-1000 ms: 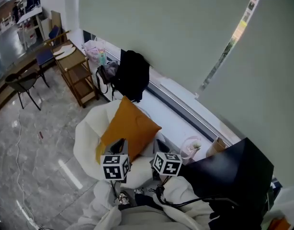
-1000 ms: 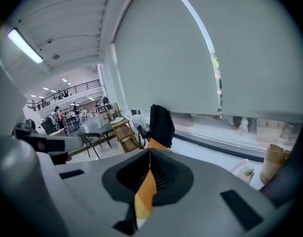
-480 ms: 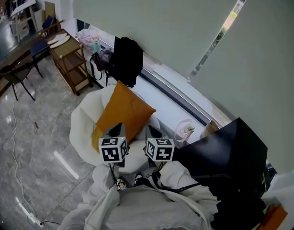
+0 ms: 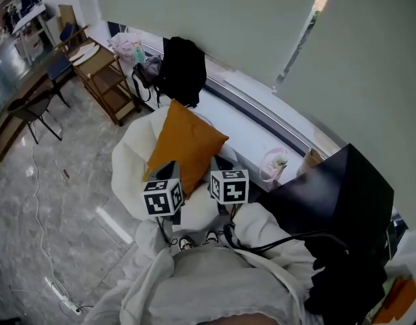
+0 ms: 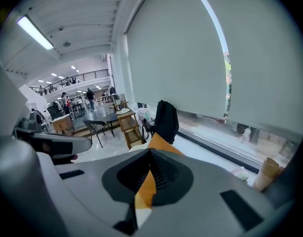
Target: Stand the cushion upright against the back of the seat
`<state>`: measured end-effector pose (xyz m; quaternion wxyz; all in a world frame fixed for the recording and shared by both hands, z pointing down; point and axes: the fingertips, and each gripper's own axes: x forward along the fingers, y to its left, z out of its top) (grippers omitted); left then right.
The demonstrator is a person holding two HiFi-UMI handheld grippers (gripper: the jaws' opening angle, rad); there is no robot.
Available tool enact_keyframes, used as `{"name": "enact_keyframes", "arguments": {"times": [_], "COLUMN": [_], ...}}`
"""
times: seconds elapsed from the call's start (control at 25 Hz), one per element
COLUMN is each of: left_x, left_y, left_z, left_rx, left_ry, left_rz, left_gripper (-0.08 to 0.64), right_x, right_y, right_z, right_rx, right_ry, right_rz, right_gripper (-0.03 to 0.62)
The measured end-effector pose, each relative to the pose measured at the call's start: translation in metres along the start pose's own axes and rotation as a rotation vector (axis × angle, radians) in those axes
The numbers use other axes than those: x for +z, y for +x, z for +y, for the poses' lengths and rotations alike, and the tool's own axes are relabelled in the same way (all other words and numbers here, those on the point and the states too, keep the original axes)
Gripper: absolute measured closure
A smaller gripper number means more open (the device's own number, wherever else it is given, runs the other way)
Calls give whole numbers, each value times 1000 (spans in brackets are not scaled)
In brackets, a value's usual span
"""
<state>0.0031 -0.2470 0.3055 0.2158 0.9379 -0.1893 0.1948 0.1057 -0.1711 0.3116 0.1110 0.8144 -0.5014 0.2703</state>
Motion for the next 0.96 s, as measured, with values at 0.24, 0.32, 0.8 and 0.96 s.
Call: {"name": "enact_keyframes", "arguments": {"times": [0.24,0.32,0.8,0.96], "left_x": [3,3,6,7], "left_y": [2,2,4,4], "left_z": [-4,-3,-6,-6], "left_rx": [10,20,19,12], "left_ry": [11,8,18,23], "left_rz": [-1,-4,-5,-4], "left_gripper": [552,552,552,552], "right_x": [-2,-1,3,2], "right_y": [2,2,2,5], "right_z": [-5,-6,-10,-9], "right_rx": [6,9,5,9], "right_ry": [10,11,12,11], "right_rz": [9,4,-7,-4], "right_gripper": [529,529,529,531]}}
